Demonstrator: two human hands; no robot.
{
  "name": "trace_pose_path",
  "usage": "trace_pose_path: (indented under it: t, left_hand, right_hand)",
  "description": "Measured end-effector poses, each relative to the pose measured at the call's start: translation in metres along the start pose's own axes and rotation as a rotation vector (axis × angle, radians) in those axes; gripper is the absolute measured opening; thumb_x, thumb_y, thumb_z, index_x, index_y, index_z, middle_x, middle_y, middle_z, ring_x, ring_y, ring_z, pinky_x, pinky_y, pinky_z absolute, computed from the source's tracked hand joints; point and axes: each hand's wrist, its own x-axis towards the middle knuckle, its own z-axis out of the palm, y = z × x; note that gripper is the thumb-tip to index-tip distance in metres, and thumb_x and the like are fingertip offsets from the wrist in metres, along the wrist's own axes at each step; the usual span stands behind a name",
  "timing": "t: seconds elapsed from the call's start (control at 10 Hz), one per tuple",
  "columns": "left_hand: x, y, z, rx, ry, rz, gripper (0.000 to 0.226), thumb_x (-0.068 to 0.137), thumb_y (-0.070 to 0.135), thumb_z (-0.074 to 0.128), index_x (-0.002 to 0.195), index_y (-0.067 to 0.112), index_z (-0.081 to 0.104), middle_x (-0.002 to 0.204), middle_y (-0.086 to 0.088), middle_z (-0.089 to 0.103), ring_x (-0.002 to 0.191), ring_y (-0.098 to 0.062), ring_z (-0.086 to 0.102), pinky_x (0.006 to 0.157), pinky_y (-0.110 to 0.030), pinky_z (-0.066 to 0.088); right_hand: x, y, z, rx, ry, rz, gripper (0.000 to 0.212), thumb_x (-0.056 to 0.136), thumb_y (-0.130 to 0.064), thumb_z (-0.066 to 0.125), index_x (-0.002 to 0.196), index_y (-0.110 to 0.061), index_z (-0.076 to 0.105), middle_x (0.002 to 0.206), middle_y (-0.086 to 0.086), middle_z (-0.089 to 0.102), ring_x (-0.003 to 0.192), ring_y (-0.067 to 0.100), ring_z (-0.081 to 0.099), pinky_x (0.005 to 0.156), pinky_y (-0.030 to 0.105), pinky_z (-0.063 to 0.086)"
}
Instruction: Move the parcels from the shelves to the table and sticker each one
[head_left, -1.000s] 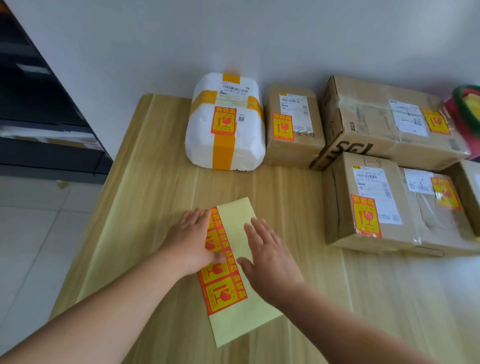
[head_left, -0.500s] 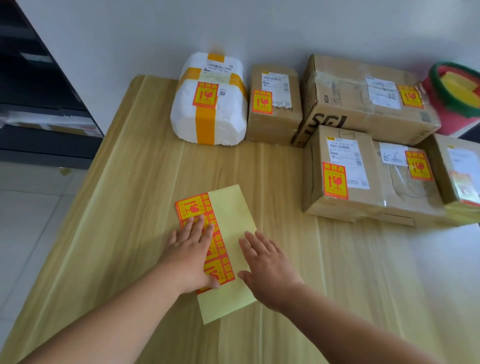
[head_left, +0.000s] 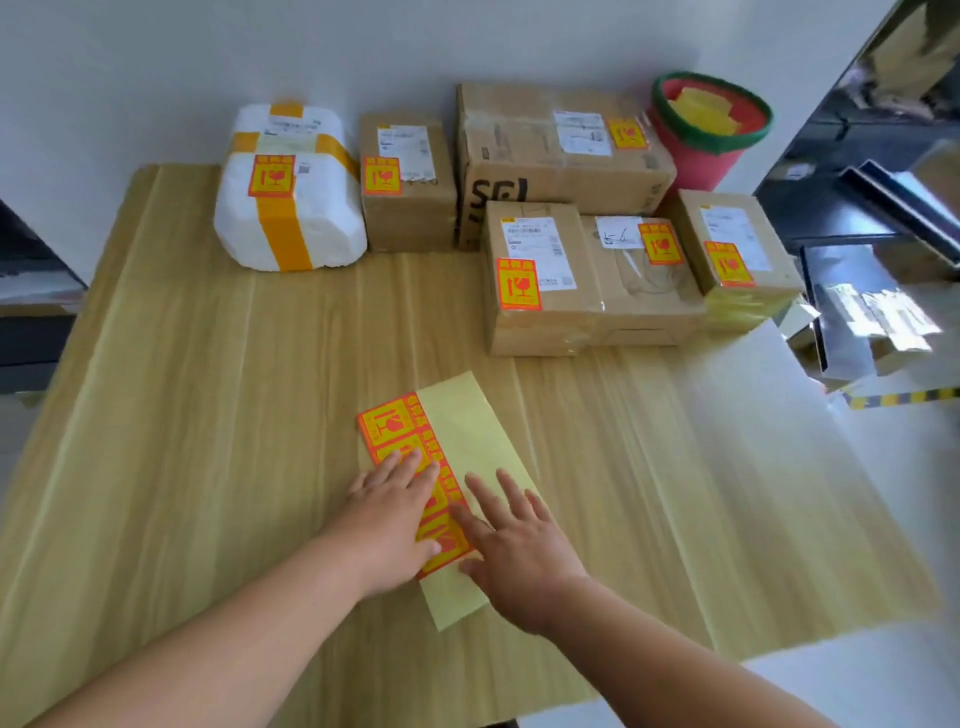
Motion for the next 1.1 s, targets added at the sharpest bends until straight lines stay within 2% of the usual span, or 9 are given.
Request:
trace_pose_path:
  t: [0.1,0.2,0.4,0.6,0.8,1.0,1.1]
  left_hand:
    - [-0.014,0.01,0.003,0.035,0.041,-0.012,0.084,0.091,0.054,0.046,0.152,0.025,-0.003,0.16,0.001,-0.014,0.147,-0.019,-0.011,0.119,-0.042,0.006]
    - [-0.026,0.026,0.002,0.099,0.09,0.001,0.082,0.092,0.057,0.041,0.152,0.026,-0.005,0.16,0.001,-0.015,0.147,-0.019,-0.011,0.118,-0.04,0.004]
    - [-0.008,0.097,-0.007,0.193,0.2,0.082,0.079,0.094,0.06,0.03,0.152,0.023,-0.009,0.159,-0.001,-0.016,0.146,-0.02,-0.015,0.119,-0.041,-0.005]
    - [0.04,0.192,-0.012,0.183,0.216,0.063,0.076,0.094,0.059,0.03,0.152,0.022,-0.002,0.161,-0.001,-0.005,0.148,-0.019,-0.006,0.119,-0.04,-0.001]
    - [0.067,0.245,-0.017,0.195,0.21,0.017,0.075,0.095,0.058,0.028,0.152,0.021,-0.003,0.161,-0.001,-0.006,0.147,-0.019,-0.007,0.119,-0.039,-0.003]
    - [0.077,0.25,-0.023,0.194,0.189,-0.045,0.076,0.094,0.059,0.027,0.152,0.023,-0.006,0.16,0.0,-0.009,0.147,-0.018,-0.008,0.118,-0.039,-0.005]
    - [0.079,0.248,-0.03,0.222,0.203,-0.044,0.075,0.094,0.059,0.028,0.152,0.023,-0.004,0.161,-0.001,-0.007,0.148,-0.019,-0.006,0.119,-0.039,-0.003]
  right_hand:
    - [-0.018,0.006,0.023,-0.006,-0.035,-0.002,0.065,0.1,-0.049,0.03,0.152,-0.034,-0.005,0.158,-0.008,-0.021,0.145,0.024,-0.021,0.117,0.044,-0.006]
    - [-0.045,0.046,0.033,0.013,-0.009,0.096,0.065,0.1,-0.046,0.031,0.151,-0.036,-0.007,0.158,-0.009,-0.02,0.146,0.024,-0.018,0.117,0.043,-0.003]
    - [-0.111,0.17,0.045,0.066,-0.017,0.36,0.067,0.1,-0.048,0.031,0.15,-0.036,-0.011,0.159,-0.007,-0.017,0.147,0.024,-0.012,0.118,0.041,0.006]
    - [-0.12,0.274,0.036,0.105,0.017,0.377,0.066,0.099,-0.046,0.036,0.152,-0.036,-0.004,0.16,-0.007,-0.012,0.148,0.023,-0.008,0.118,0.042,0.008]
    - [-0.114,0.353,0.018,0.103,0.053,0.33,0.062,0.101,-0.038,0.037,0.153,-0.035,0.003,0.161,-0.007,-0.008,0.148,0.024,-0.006,0.117,0.044,0.009]
    - [-0.11,0.374,0.011,0.117,0.078,0.302,0.057,0.101,-0.042,0.032,0.152,-0.034,0.01,0.161,-0.007,-0.003,0.148,0.025,-0.005,0.117,0.046,0.008]
    - [-0.106,0.366,0.008,0.155,0.112,0.327,0.062,0.099,-0.053,0.029,0.153,-0.033,0.008,0.161,-0.003,-0.004,0.148,0.026,-0.005,0.118,0.045,0.006]
